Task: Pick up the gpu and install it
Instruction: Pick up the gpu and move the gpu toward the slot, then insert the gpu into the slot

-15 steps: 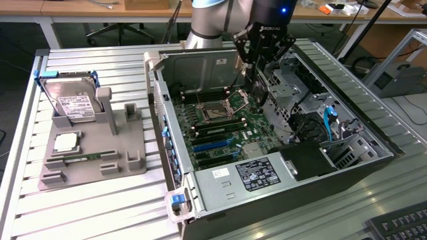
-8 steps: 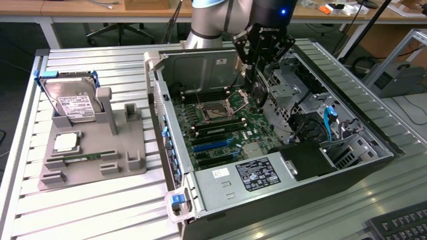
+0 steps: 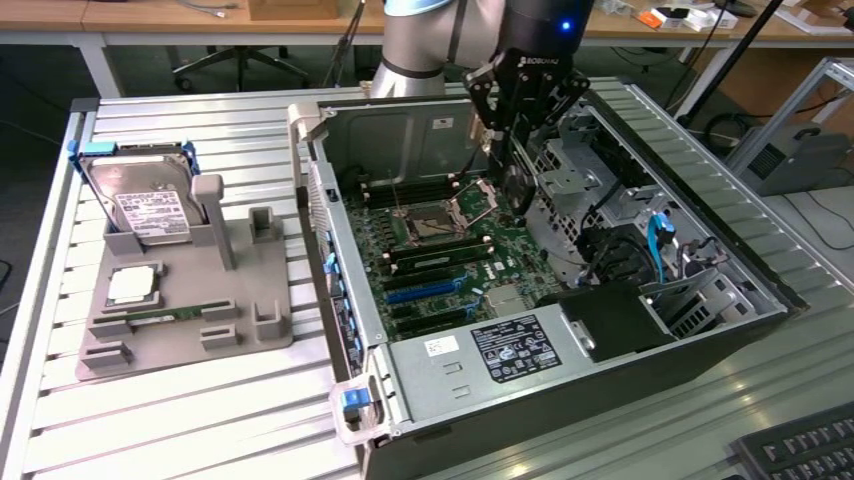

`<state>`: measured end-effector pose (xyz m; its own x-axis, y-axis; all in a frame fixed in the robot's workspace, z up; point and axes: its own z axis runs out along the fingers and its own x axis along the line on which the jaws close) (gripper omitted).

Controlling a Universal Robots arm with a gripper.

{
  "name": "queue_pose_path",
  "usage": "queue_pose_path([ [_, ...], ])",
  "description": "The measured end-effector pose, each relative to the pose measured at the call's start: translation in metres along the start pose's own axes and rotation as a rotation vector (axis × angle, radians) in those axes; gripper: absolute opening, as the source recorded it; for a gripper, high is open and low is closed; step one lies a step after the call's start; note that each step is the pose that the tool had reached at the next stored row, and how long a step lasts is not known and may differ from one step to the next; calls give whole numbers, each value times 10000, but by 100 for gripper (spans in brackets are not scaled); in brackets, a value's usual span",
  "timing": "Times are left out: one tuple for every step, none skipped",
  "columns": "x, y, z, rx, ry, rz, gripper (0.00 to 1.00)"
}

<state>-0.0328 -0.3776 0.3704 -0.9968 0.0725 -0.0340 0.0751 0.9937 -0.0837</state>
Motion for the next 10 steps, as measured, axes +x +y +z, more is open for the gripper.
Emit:
queue_pose_path([
  [0, 0, 0, 0, 1, 0, 27],
  [0, 0, 0, -1, 0, 0, 27],
  [0, 0, 1, -1, 0, 1, 27],
  [0, 0, 1, -1, 0, 0, 27],
  [0, 0, 0, -1, 0, 0, 27],
  [0, 0, 0, -1, 0, 0, 27],
  [0, 0, 1, -1, 0, 1, 27],
  [0, 0, 1, -1, 0, -2, 27],
  [0, 0, 1, -3, -4, -43, 27],
  [0, 1, 1, -8, -15, -168, 27],
])
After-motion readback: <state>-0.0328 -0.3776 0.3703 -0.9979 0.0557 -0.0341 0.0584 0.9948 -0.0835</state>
